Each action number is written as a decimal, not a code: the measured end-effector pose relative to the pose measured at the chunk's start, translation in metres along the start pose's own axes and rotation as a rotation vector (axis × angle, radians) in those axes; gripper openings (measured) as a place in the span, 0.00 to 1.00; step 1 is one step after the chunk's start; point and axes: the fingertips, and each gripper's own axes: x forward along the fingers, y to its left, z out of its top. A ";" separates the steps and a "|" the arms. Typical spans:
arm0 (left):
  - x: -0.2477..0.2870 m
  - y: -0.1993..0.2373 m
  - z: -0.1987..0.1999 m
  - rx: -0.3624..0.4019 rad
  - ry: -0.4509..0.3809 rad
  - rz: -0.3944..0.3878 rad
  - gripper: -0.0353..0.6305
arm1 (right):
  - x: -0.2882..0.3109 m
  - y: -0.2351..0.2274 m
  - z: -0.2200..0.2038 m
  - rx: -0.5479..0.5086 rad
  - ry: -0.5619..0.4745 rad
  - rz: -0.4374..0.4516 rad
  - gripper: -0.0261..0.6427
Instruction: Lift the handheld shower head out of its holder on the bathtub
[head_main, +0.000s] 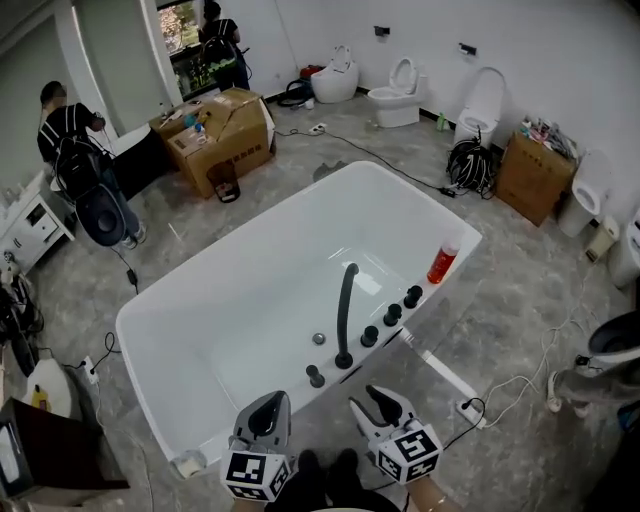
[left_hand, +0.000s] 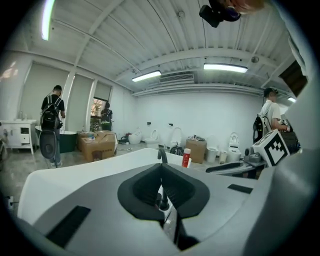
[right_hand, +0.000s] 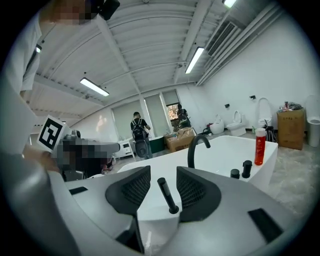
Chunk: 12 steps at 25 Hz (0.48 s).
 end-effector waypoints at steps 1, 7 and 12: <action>0.000 0.007 -0.002 -0.007 0.000 0.015 0.08 | 0.010 0.000 -0.005 -0.003 0.015 0.013 0.27; 0.000 0.060 -0.015 -0.037 0.002 0.071 0.08 | 0.078 0.015 -0.029 -0.026 0.071 0.064 0.27; 0.004 0.104 -0.031 -0.056 0.013 0.109 0.08 | 0.127 0.026 -0.058 -0.042 0.119 0.076 0.27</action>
